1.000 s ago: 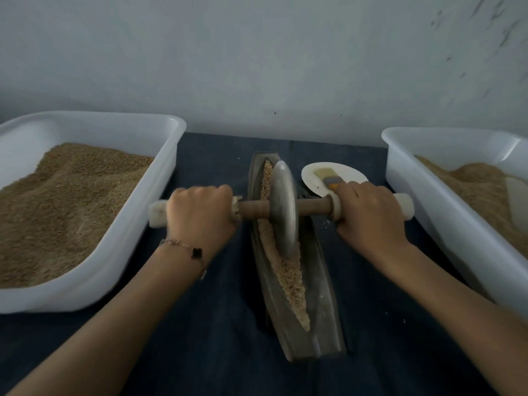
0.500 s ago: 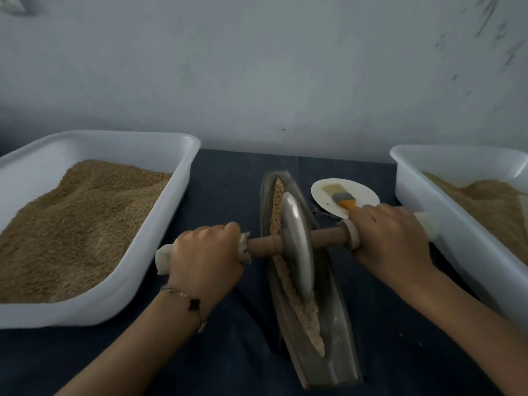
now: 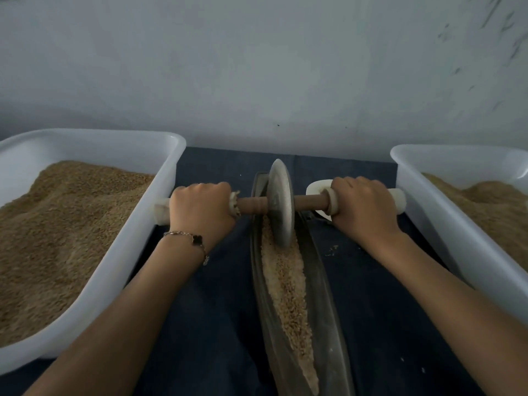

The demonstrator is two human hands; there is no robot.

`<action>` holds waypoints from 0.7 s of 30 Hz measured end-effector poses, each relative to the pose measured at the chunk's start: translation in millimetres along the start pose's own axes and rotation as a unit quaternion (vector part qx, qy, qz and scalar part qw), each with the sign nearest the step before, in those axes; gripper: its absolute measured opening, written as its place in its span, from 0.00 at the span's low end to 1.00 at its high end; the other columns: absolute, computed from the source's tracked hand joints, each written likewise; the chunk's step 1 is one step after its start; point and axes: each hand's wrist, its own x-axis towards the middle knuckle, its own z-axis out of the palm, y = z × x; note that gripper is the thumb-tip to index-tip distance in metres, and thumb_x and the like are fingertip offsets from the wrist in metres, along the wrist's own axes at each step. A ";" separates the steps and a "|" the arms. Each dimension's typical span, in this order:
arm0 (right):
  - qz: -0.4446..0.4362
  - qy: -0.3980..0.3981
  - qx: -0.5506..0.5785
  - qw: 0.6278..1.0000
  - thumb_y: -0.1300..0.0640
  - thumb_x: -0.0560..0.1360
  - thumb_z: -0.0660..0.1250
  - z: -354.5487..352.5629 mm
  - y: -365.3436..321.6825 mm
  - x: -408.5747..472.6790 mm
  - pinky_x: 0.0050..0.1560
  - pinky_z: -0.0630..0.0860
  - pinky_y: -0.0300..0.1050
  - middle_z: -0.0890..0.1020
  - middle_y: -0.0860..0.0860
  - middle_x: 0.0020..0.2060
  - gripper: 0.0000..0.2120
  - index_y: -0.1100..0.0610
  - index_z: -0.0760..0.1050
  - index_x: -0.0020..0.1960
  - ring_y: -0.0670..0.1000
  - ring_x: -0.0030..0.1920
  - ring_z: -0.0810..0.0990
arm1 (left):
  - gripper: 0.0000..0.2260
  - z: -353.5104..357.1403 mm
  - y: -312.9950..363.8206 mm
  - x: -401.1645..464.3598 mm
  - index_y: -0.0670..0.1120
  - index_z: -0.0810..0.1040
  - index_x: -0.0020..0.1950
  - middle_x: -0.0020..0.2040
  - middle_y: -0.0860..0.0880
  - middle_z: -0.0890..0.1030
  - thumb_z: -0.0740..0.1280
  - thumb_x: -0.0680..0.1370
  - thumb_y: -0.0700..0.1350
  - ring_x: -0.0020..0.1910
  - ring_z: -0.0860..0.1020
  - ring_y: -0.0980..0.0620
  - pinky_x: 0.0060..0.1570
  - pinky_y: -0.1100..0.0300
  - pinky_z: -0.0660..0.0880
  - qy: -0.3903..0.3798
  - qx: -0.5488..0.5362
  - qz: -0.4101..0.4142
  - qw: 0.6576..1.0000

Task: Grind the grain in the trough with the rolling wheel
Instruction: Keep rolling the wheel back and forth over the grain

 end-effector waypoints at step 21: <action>-0.028 0.036 0.062 0.997 0.66 0.60 0.76 -70.7 -11.6 -111.5 0.30 0.69 0.47 0.75 0.52 0.29 0.11 0.57 0.76 0.36 0.53 0.29 0.72 | 0.18 -51.8 12.1 -119.8 0.48 0.66 0.28 0.22 0.52 0.68 0.76 0.53 0.42 0.20 0.67 0.51 0.25 0.61 0.61 0.088 -0.047 0.106 0.989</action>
